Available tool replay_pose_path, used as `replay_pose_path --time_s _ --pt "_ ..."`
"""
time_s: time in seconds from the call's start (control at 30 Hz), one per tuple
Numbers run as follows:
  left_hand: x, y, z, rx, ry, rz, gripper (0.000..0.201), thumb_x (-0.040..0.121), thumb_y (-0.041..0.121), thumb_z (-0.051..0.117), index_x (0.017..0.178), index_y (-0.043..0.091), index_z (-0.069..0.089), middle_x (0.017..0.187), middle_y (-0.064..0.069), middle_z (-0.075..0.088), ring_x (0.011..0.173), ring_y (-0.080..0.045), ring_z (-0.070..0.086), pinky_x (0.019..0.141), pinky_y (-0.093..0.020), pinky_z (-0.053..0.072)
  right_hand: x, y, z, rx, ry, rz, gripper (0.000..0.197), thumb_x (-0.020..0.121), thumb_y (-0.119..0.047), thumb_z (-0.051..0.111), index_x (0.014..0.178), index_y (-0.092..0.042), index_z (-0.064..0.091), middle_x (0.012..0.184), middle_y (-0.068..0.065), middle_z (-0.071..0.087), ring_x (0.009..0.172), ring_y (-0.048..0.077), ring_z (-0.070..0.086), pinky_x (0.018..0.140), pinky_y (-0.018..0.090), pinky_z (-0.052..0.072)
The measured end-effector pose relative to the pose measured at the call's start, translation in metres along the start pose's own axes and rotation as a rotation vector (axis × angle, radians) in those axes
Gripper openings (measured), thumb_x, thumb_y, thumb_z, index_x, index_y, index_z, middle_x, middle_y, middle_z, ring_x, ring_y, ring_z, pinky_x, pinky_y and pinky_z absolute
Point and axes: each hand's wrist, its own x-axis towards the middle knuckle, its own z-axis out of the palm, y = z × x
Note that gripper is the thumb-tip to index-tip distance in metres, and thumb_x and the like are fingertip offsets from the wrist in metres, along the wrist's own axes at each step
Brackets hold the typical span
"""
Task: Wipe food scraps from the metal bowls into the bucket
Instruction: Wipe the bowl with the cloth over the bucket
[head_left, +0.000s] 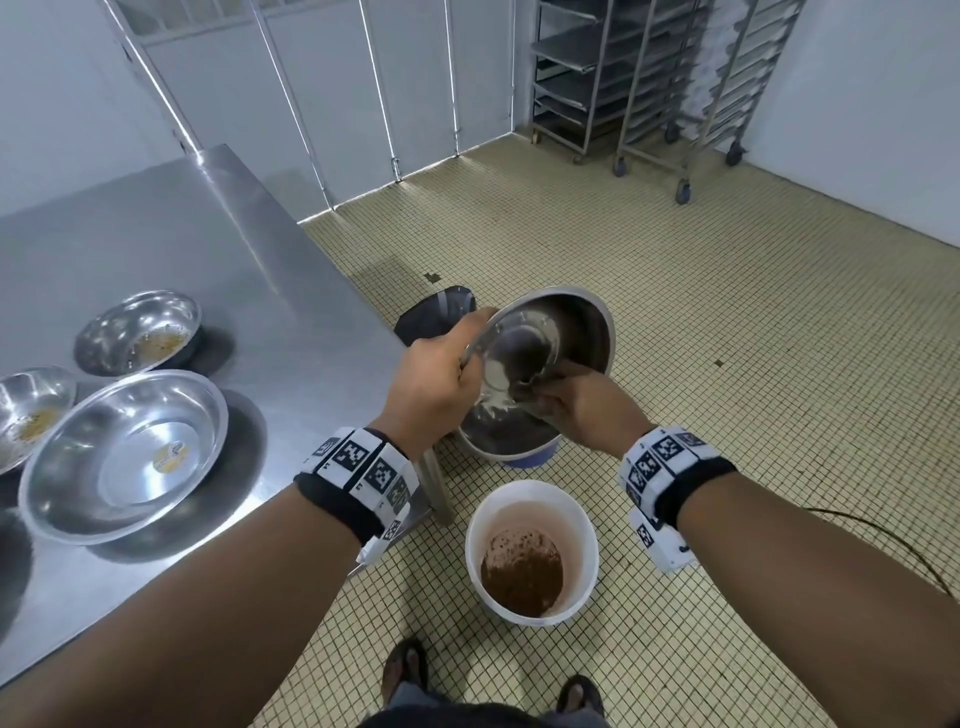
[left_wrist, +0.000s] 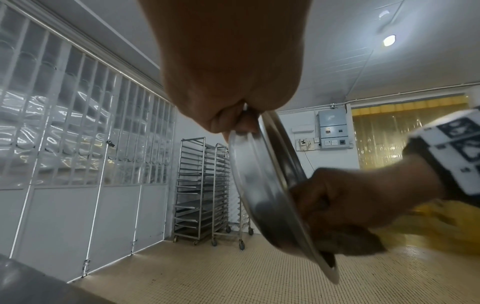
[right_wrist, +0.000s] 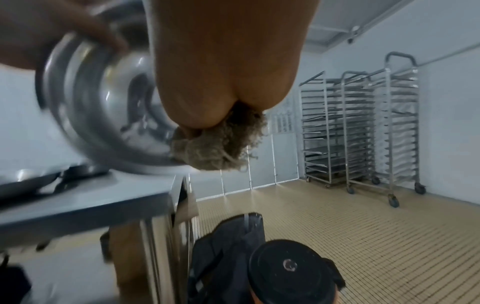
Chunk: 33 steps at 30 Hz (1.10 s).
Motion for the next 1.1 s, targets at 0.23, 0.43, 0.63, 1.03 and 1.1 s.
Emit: replay_pose_path --time_s 0.23,0.43,0.63,1.03,1.1 --pt "-0.004 -0.008 0.003 0.058 -0.004 -0.027 0.044 0.098 0.011 0.051 0.141 0.019 0.058 0.057 0.016 0.044 0.051 0.0 0.051 0.05 -0.008 0.034 -0.025 0.001 0.029 0.017 0.018 -0.156 0.028 0.099 -0.039 0.062 0.123 -0.032 0.074 0.129 -0.008 0.068 0.1 0.01 0.065 0.091 0.025 0.053" --pt "-0.005 -0.021 -0.002 0.063 0.015 -0.126 0.045 0.1 0.013 0.049 0.144 0.025 0.053 0.071 0.004 0.063 0.056 -0.009 0.059 0.05 -0.024 0.047 -0.031 0.009 0.03 -0.028 -0.108 -0.064 0.033 0.1 -0.05 0.055 0.12 -0.031 0.073 0.13 -0.013 0.06 0.098 0.003 0.057 0.092 0.031 0.054" --pt "-0.009 -0.012 0.006 0.027 -0.008 -0.119 0.043 0.099 0.009 0.053 0.139 0.023 0.058 0.056 0.01 0.051 0.047 -0.007 0.051 0.045 -0.011 0.035 0.0 -0.02 -0.028 -0.099 0.494 -0.107 0.037 0.103 -0.024 0.042 0.098 0.001 0.068 0.098 0.015 0.064 0.072 0.019 0.057 0.064 0.034 0.059" --pt "-0.016 -0.011 -0.006 -0.184 0.062 -0.257 0.035 0.105 0.017 0.05 0.135 0.032 0.06 0.088 0.002 0.074 0.07 -0.017 0.071 0.062 -0.034 0.061 -0.012 -0.01 0.02 -0.146 0.309 -0.01 0.016 0.098 -0.009 0.061 0.111 -0.006 0.069 0.104 0.007 0.058 0.08 0.013 0.052 0.068 0.027 0.054" --pt "-0.015 -0.012 -0.006 -0.184 0.082 -0.268 0.037 0.105 0.017 0.049 0.138 0.031 0.059 0.09 0.001 0.074 0.068 -0.019 0.072 0.06 -0.04 0.062 -0.016 -0.012 0.032 -0.101 0.198 0.053 0.019 0.106 -0.029 0.052 0.11 -0.017 0.067 0.107 -0.003 0.059 0.081 0.007 0.058 0.073 0.025 0.055"
